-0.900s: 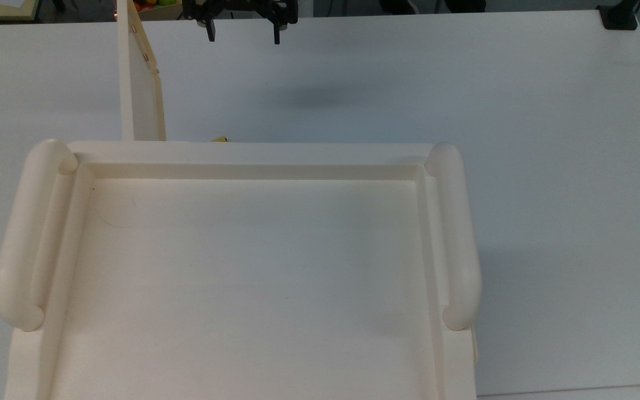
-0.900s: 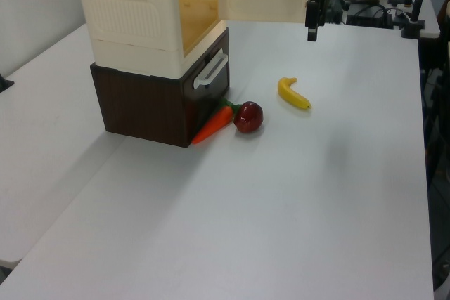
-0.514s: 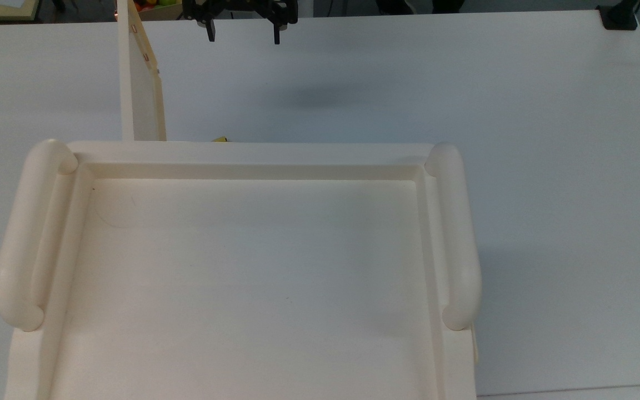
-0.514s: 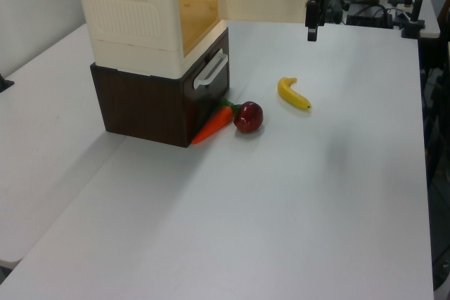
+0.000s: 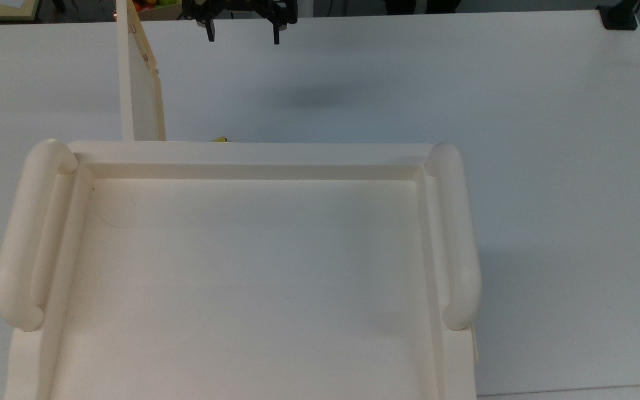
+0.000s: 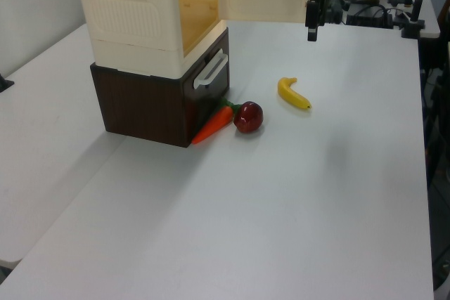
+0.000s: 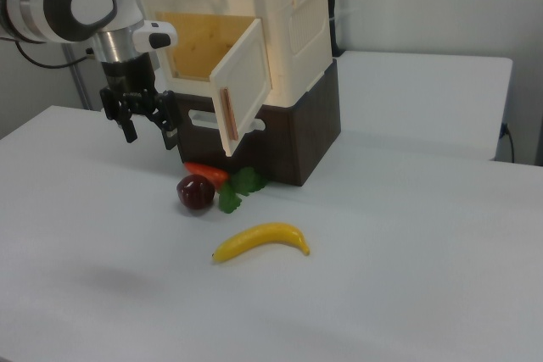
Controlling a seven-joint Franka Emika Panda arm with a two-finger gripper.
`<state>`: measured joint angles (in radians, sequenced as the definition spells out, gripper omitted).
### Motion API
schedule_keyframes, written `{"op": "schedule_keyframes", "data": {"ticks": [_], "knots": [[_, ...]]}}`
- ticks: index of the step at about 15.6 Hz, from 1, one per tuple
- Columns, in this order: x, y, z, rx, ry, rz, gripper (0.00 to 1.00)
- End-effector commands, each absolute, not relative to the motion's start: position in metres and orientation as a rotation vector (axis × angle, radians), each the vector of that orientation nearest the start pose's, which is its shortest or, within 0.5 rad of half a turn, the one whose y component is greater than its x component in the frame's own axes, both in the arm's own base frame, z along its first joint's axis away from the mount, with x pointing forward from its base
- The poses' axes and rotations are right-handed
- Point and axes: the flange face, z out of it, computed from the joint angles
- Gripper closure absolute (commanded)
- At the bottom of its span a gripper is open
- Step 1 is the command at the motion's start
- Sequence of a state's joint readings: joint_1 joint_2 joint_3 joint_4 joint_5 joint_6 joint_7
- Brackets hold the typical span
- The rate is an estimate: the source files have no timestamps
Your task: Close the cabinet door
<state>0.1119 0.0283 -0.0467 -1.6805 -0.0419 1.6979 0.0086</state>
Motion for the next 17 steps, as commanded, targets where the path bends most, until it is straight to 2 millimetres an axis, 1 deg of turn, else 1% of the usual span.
{"op": "schedule_keyframes", "data": {"ticks": [1, 2, 3, 4, 5, 10, 11, 12, 13, 15, 17], "knots": [[0.563, 0.032, 0.569, -3.189, -0.136, 0.045, 0.4], [0.563, 0.032, 0.569, -3.189, -0.136, 0.047, 0.57], [0.564, 0.032, 0.568, -3.189, -0.139, 0.049, 0.77], [0.564, 0.032, 0.567, -3.189, -0.137, 0.052, 0.93], [0.564, 0.032, 0.566, -3.189, -0.137, 0.054, 1.0], [0.564, 0.032, 0.569, -3.189, -0.131, 0.052, 1.0], [0.565, 0.031, 0.581, -3.188, -0.125, 0.018, 1.0], [0.566, 0.029, 0.59, -3.188, -0.114, 0.003, 1.0], [0.565, 0.023, 0.603, -3.187, -0.092, -0.014, 1.0], [0.563, 0.019, 0.639, -3.183, -0.073, -0.077, 1.0], [0.56, 0.015, 0.677, -3.171, -0.05, -0.178, 1.0]]}}
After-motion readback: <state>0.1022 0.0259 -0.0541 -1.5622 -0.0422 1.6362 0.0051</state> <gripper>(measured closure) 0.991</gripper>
